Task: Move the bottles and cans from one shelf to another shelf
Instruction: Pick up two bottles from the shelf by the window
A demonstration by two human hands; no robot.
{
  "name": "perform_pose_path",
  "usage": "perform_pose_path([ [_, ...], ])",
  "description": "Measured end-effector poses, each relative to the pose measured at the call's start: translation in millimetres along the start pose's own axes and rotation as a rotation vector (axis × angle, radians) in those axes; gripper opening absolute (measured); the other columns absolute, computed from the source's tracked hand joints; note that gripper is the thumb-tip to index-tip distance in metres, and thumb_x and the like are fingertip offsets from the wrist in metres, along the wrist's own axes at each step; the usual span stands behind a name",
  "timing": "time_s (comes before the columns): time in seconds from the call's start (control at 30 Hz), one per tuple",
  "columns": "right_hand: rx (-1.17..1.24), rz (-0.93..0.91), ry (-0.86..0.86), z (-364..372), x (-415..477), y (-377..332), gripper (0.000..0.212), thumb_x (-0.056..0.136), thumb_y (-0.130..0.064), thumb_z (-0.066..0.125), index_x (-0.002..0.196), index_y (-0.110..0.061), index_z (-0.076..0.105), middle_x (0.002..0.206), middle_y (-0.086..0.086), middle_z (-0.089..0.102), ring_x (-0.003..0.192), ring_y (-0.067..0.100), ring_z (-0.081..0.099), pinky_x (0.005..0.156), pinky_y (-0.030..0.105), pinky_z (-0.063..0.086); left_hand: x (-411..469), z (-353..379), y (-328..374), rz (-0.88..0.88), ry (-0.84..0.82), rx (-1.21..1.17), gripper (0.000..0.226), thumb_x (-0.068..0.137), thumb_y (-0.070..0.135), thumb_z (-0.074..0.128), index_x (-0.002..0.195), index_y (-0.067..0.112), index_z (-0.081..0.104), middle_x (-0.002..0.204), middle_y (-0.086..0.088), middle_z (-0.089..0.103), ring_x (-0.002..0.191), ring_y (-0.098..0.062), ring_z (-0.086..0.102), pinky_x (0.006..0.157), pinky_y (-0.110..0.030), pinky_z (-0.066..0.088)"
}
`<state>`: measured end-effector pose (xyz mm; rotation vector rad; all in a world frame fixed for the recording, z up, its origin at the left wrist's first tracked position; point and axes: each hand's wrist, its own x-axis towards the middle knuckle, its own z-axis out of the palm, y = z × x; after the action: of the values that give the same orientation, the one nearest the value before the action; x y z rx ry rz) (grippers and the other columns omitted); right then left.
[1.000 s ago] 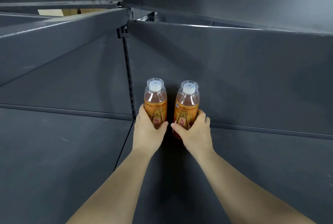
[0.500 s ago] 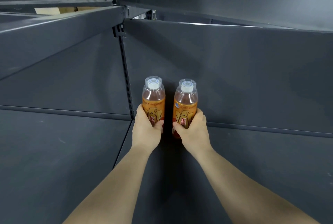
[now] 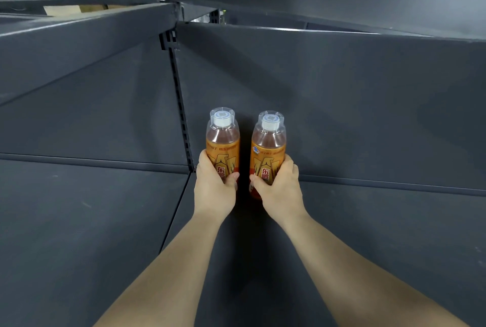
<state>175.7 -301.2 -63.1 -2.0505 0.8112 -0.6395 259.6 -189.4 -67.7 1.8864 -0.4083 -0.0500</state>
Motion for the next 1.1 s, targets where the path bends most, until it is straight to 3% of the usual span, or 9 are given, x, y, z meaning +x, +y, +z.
perform_pose_path([
  [0.3,0.027,0.058,-0.04,-2.4,-1.7,-3.3,0.084,0.084,-0.034,0.078,0.149,-0.018,0.028,0.14,0.003,0.04,0.128,0.019,0.046,0.103,0.037,0.047,-2.5,-3.2,2.4,-0.034,-0.034,0.011,0.087,0.088,0.015,0.073,0.154,0.025,0.018,0.145,0.0,0.045,0.136,-0.021,0.044,0.112,-0.05,0.041],
  [0.57,0.034,0.18,-0.095,-20.5,-17.4,-3.8,0.104,0.08,-0.035,0.083,0.158,-0.019,0.016,0.157,0.005,0.031,0.145,0.027,0.033,0.114,0.052,0.038,-17.0,-14.0,4.5,-0.096,-0.019,0.113,0.085,0.093,0.02,0.068,0.157,0.022,0.012,0.151,-0.006,0.04,0.139,-0.026,0.042,0.11,-0.052,0.043],
  [0.8,-0.286,0.131,-0.187,-57.4,-42.7,-2.8,0.075,0.097,-0.032,0.063,0.158,-0.019,0.02,0.162,0.005,0.029,0.148,0.027,0.028,0.116,0.045,0.035,-41.6,-19.5,21.2,-0.035,0.037,0.215,0.049,0.098,0.017,0.057,0.142,0.013,0.036,0.138,-0.011,0.046,0.121,-0.029,0.051,0.098,-0.043,0.049],
  [0.93,-0.468,0.039,-0.206,-81.1,-61.3,-3.2,0.061,0.104,-0.035,0.048,0.157,-0.02,0.024,0.162,0.003,0.029,0.15,0.027,0.024,0.117,0.043,0.03,-60.4,-21.1,34.5,0.036,0.048,0.339,0.031,0.098,0.022,0.055,0.126,0.011,0.047,0.124,-0.013,0.051,0.113,-0.032,0.051,0.092,-0.047,0.049],
  [1.1,-0.614,-0.056,-0.211,-117.3,-91.0,4.5,0.056,0.107,-0.038,0.033,0.158,-0.018,0.022,0.165,0.003,0.023,0.153,0.026,0.015,0.124,0.039,0.014,-94.8,-7.0,62.7,0.202,-0.05,0.453,0.034,0.1,0.034,0.051,0.127,0.014,0.051,0.127,-0.009,0.053,0.116,-0.029,0.05,0.095,-0.047,0.048],
])
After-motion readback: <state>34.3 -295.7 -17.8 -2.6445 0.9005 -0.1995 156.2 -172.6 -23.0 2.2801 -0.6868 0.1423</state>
